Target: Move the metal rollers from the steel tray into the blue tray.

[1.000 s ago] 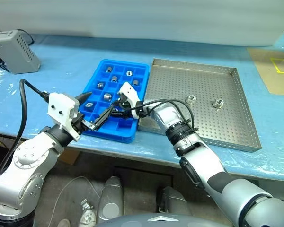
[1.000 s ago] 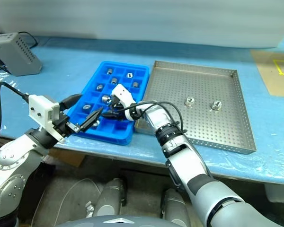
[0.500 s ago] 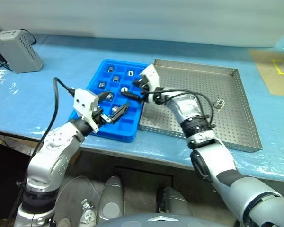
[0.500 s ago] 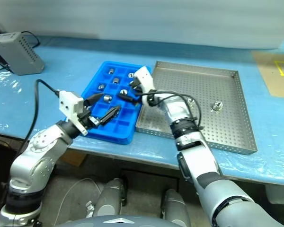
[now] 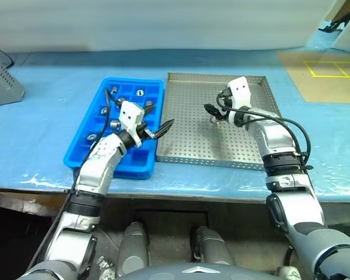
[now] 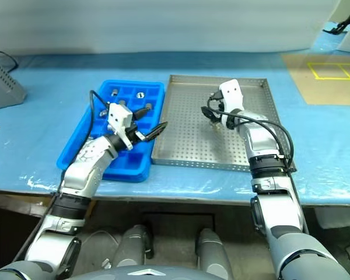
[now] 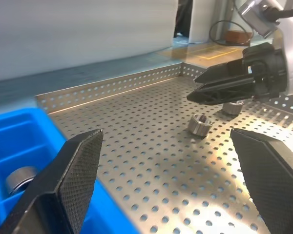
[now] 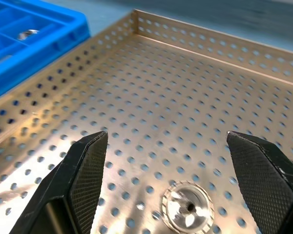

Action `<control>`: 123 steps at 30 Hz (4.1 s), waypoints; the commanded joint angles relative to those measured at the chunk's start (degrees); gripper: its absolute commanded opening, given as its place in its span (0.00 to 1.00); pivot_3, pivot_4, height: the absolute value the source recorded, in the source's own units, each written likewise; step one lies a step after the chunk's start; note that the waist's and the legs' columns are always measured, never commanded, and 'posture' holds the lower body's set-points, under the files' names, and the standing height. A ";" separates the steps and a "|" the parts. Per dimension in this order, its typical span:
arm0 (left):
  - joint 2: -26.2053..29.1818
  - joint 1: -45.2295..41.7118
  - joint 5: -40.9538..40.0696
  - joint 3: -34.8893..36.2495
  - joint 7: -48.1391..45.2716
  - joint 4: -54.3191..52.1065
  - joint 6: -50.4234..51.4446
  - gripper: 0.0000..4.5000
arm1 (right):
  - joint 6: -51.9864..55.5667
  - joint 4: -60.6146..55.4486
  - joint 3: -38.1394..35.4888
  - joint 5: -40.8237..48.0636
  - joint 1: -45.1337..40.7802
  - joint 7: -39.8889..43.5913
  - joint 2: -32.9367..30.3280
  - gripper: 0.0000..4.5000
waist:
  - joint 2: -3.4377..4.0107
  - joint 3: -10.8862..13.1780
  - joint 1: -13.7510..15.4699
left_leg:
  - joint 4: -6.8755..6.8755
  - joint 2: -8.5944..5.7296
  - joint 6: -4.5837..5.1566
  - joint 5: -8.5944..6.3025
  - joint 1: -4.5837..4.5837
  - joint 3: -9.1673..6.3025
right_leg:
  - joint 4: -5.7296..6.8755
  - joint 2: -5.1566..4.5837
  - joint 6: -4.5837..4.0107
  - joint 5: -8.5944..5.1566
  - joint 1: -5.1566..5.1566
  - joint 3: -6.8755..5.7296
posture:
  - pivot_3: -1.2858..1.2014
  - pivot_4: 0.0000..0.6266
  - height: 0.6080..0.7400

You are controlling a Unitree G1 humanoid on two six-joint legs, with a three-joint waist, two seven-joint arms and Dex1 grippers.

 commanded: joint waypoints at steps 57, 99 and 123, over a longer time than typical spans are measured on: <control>6.47 20.21 0.43 11.08 11.08 -28.18 8.32 0.99 | -22.82 22.80 12.95 -1.13 -14.06 23.68 15.24 0.37 | 0.01 0.06 5.47 | -0.15 0.14 0.26 -0.17 -0.21 -0.13 | 0.24 -0.20 -0.39 -0.25 -0.41 -0.01 | 0.62 0.24 1.00; -0.60 -0.42 0.88 0.60 -1.85 -3.25 0.43 0.99 | -13.55 7.81 -3.63 -1.88 -0.50 2.17 -2.24 0.95 | -0.01 0.05 2.04 | 0.77 0.05 0.12 -0.04 -0.87 0.01 | 0.76 -0.08 -0.21 -0.12 -0.88 0.04 | 0.43 0.24 1.00; -3.14 -4.43 1.62 -0.43 -5.77 3.28 -2.83 0.99 | -20.02 32.97 -9.27 -1.99 -9.85 -19.04 0.06 0.95 | 0.01 0.05 -2.37 | 1.05 0.07 0.56 -0.29 -0.81 0.12 | 0.80 -0.06 -0.33 -0.10 -0.77 0.17 | 0.42 0.24 1.00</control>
